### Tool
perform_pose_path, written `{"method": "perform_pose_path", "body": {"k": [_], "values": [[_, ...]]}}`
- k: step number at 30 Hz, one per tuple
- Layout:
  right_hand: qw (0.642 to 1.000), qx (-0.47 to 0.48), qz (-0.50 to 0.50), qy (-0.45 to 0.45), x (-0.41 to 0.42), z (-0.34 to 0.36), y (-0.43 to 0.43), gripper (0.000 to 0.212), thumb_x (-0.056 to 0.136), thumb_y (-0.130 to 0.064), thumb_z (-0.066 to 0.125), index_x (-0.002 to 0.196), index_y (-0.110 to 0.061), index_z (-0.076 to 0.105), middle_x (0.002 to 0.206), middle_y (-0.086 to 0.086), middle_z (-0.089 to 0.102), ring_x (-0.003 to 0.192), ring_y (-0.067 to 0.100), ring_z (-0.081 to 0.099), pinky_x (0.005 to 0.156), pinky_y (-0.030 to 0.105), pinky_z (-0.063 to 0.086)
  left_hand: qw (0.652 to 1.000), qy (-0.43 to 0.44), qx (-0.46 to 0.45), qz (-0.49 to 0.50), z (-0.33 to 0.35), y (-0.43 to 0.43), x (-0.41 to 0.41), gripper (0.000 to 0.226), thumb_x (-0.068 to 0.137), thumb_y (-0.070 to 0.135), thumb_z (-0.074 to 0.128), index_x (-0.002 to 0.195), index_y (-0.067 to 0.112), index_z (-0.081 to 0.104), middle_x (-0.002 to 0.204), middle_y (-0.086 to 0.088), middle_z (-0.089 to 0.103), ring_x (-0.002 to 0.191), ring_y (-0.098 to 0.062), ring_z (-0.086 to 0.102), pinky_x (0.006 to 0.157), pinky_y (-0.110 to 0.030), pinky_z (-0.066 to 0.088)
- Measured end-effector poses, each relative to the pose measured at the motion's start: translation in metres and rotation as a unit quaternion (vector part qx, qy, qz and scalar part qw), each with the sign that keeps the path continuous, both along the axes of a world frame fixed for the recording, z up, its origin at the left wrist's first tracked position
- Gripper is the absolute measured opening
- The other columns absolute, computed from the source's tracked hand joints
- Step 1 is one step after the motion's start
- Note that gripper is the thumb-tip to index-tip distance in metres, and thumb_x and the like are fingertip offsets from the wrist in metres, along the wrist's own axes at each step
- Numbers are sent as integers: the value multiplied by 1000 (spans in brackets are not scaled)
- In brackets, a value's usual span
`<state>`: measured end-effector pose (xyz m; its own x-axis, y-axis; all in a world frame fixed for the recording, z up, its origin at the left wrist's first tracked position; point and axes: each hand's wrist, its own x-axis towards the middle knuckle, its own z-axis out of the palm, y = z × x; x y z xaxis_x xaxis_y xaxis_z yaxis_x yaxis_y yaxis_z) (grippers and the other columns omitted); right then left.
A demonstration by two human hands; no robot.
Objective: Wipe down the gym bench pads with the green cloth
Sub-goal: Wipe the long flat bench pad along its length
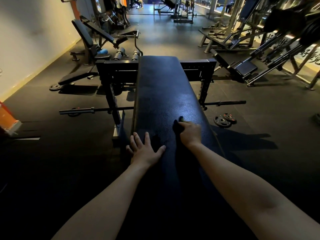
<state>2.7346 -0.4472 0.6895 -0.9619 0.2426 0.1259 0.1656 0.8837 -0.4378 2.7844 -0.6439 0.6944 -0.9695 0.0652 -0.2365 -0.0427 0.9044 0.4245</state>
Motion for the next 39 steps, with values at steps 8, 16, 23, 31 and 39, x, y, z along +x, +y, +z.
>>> {"method": "perform_pose_path", "body": {"k": [8, 16, 23, 31, 39], "values": [[997, -71, -17, -1, -8, -3, -48, 49, 86, -2, 44, 125, -22, 66, 127, 11, 60, 113, 37, 53, 89, 32, 28, 1000, 2, -3, -10, -6, -1, -3, 99, 90, 77, 39, 160, 23, -6, 161, -23, -26, 147, -37, -29, 116, -58, -14], [966, -115, 230, -7, -2, 13, -96, 36, 85, -2, 59, 112, -19, 76, 118, 7, 70, 106, 25, 66, 100, 33, 49, 999, 18, 28, -28, -8, -8, -2, 105, 90, 56, 59, 159, 16, -10, 162, -22, -24, 148, -37, -28, 117, -58, -12], [997, 34, 73, 11, 32, 2, -20, 48, 92, -6, 47, 127, -31, 67, 132, 3, 58, 108, 38, 49, 93, 33, 39, 1000, 15, 12, -7, -1, -3, 1, 102, 90, 75, 41, 160, 18, -4, 162, -23, -23, 149, -36, -26, 117, -57, -13], [996, 43, -76, -21, 67, 5, -6, 41, 94, -8, 39, 123, -24, 63, 125, 16, 46, 106, 38, 44, 93, 40, 42, 999, 7, 43, -1, 5, -8, 1, 96, 92, 60, 52, 160, 20, -2, 165, -19, -16, 152, -32, -20, 119, -55, -8], [991, -15, 135, 10, 37, 7, -103, 42, 94, -8, 47, 127, -26, 66, 129, 11, 59, 107, 36, 53, 95, 34, 40, 987, -48, 116, 101, -1, -51, 7, 101, 90, 59, 61, 160, 14, 5, 162, -13, 20, 147, -36, 16, 117, -49, 21]]}}
